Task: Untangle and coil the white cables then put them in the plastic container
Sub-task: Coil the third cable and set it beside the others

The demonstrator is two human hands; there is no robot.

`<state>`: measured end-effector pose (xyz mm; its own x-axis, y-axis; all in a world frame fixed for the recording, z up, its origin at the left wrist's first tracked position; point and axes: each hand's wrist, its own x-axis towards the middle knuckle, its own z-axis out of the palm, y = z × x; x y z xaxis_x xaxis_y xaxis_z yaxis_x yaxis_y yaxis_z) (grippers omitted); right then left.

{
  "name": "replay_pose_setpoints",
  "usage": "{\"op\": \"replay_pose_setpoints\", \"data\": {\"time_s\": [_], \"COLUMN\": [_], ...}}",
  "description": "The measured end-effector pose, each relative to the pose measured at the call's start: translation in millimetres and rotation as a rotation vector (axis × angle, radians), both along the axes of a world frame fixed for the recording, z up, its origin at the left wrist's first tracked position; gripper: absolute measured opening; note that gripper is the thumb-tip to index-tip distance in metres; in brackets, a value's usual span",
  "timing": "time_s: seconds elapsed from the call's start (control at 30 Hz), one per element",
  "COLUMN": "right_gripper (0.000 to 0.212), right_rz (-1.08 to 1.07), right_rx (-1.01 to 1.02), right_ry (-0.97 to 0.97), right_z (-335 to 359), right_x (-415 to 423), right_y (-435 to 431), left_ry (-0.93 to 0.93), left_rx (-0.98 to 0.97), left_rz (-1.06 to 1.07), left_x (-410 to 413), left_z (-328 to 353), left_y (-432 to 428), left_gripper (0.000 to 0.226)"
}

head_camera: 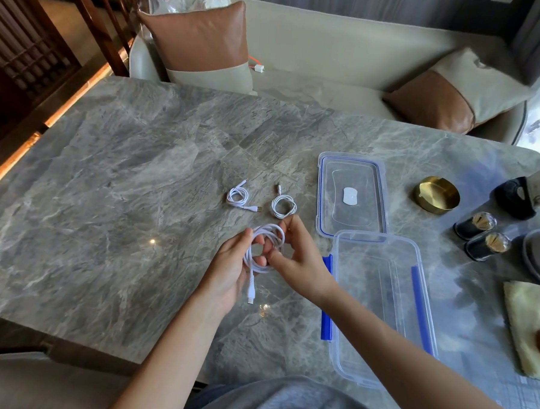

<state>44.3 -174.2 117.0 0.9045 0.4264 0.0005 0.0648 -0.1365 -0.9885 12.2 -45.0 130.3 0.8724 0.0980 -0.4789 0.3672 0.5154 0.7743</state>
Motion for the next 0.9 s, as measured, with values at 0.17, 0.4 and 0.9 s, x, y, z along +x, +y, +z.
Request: {"op": "replay_pose_setpoints", "data": {"time_s": [0.17,0.4,0.9], "right_gripper": [0.011,0.01,0.016], "right_rz": [0.254,0.157,0.036], "right_rx": [0.014,-0.079,0.039], "right_ry": [0.209,0.261,0.453], "right_z": [9,-1,-6], "right_x": [19,43,52], "right_y": [-9,-41,-41], "left_ry": [0.059,0.083,0.082], "left_rx": [-0.108,-0.022,-0.012], "left_rz": [0.101,0.097,0.047], "left_x": [4,9,-2], "left_z": [1,-3,-11], "left_y": [16,29,23], "left_gripper": [0.032,0.031,0.026]}}
